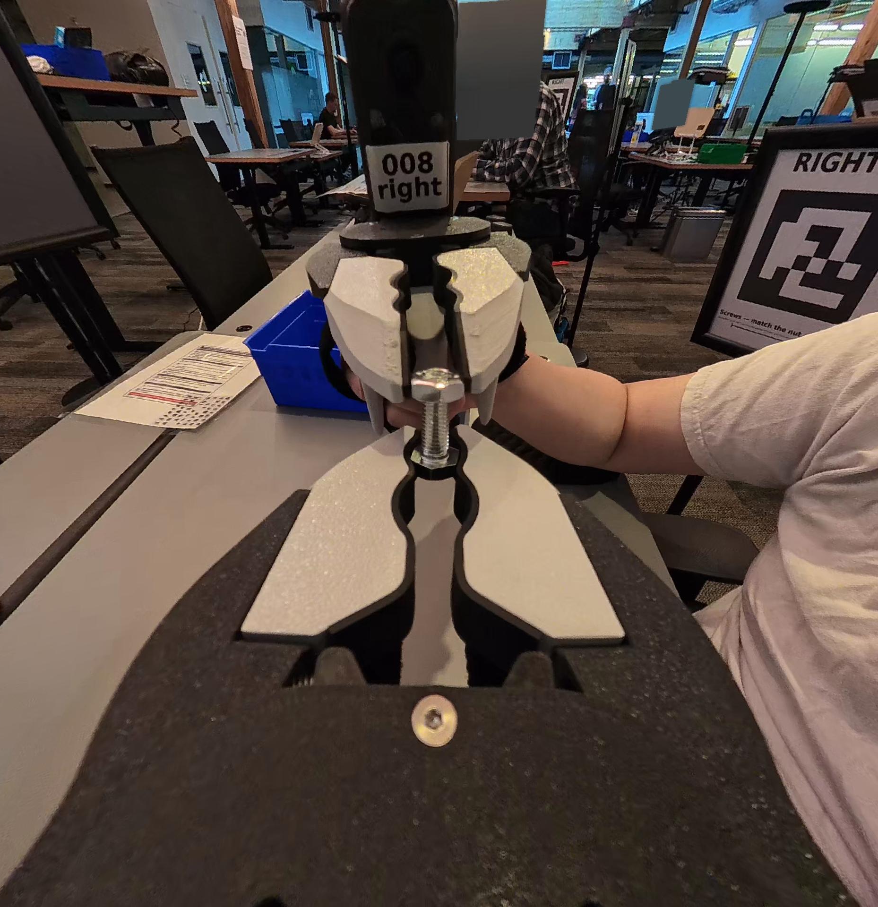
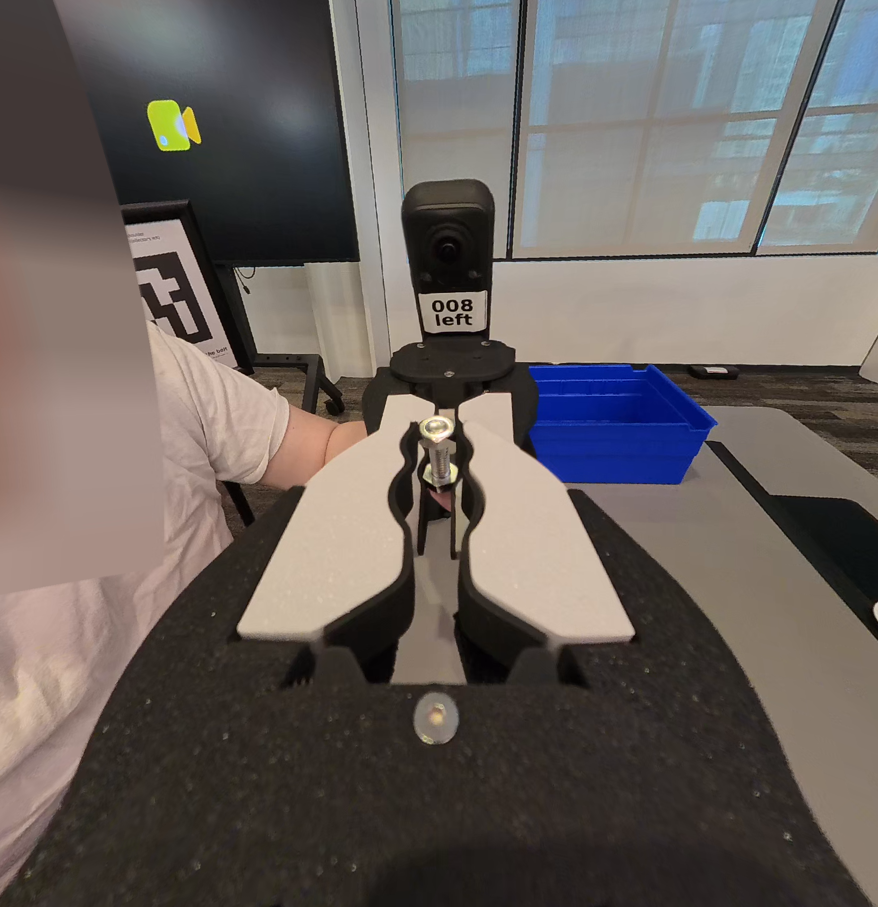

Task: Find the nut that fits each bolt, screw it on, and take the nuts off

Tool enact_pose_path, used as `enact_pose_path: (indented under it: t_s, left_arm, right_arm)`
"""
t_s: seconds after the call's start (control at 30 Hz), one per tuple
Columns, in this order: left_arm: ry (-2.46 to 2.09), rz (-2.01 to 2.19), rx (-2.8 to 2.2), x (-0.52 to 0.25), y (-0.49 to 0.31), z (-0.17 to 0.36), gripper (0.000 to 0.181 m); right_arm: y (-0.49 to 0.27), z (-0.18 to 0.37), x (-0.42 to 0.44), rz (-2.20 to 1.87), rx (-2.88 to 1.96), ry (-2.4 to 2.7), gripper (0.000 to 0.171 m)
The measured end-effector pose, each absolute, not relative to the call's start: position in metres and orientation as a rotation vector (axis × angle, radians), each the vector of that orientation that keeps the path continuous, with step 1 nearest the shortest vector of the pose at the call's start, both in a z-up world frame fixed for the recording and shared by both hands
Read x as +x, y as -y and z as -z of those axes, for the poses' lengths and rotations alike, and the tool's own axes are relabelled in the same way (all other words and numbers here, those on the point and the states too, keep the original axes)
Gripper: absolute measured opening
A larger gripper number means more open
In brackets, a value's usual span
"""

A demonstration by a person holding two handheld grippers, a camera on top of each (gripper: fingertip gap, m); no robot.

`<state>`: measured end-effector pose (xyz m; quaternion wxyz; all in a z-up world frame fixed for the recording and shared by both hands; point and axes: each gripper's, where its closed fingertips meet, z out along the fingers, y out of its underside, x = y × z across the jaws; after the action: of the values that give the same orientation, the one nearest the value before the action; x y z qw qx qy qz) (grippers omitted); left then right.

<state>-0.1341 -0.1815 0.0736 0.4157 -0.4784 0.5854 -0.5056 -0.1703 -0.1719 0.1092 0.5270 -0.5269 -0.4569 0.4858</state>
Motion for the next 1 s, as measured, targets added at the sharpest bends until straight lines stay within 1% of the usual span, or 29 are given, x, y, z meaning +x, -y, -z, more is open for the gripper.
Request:
enact_pose_path:
  t_s: [0.13, 0.23, 0.57, 1.0]
  left_arm:
    - [-1.477, 1.262, -1.199, -0.1334, 0.1823, -0.0722, 0.010]
    - [-1.480, 1.264, -1.193, -0.1327, 0.1840, -0.0722, 0.009]
    - [-1.453, 1.287, -1.175, -0.1334, 0.1841, -0.0771, 0.009]
    - [-1.458, 1.314, -1.156, -0.1352, 0.1874, -0.0802, 0.009]
  right_arm:
    - [0.1735, -0.1086, -0.1722, -1.158, -1.252, 1.104, 0.014]
    - [0.1720, -0.1122, -0.1701, -1.167, -1.242, 1.077, 0.021]
    - [0.1757, -0.1109, -0.1716, -1.165, -1.237, 1.106, 0.022]
    - [0.1768, -0.1112, -0.1696, -1.195, -1.224, 1.113, 0.020]
